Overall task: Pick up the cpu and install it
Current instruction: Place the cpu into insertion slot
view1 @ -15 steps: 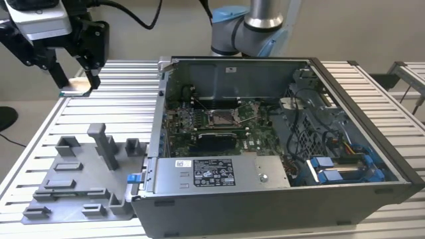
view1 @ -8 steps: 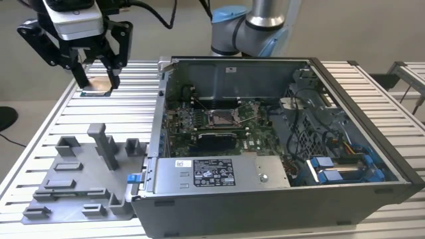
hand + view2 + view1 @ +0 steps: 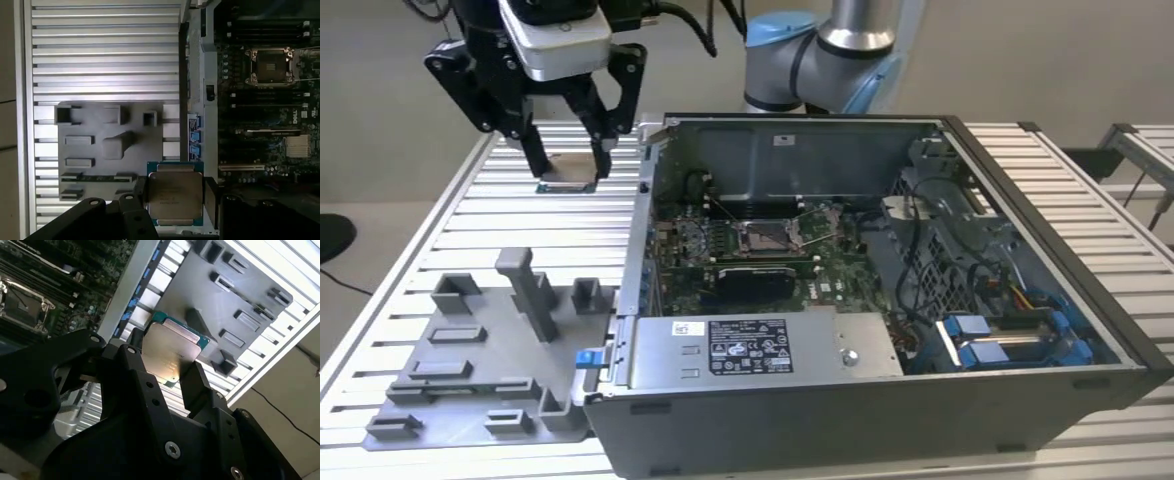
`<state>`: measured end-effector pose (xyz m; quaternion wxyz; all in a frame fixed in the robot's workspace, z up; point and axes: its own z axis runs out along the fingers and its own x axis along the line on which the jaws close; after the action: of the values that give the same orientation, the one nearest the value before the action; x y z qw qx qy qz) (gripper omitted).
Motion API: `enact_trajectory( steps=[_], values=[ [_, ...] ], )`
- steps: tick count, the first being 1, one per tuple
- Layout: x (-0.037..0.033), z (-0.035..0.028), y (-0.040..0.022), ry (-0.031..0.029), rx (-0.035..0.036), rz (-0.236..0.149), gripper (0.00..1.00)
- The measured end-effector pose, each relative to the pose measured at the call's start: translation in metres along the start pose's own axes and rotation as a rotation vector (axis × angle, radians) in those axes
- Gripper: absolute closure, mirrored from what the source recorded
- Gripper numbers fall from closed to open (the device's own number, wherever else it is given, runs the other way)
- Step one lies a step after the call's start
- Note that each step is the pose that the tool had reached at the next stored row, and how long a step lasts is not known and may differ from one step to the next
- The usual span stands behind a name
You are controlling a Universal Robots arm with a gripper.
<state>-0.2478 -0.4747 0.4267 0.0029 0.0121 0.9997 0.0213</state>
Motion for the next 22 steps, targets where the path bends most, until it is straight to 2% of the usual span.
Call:
enact_trajectory(
  steps=[22],
  values=[
    [-0.1004,0.0008,0.0024,0.0004,0.0,-0.001,1.0]
  ],
)
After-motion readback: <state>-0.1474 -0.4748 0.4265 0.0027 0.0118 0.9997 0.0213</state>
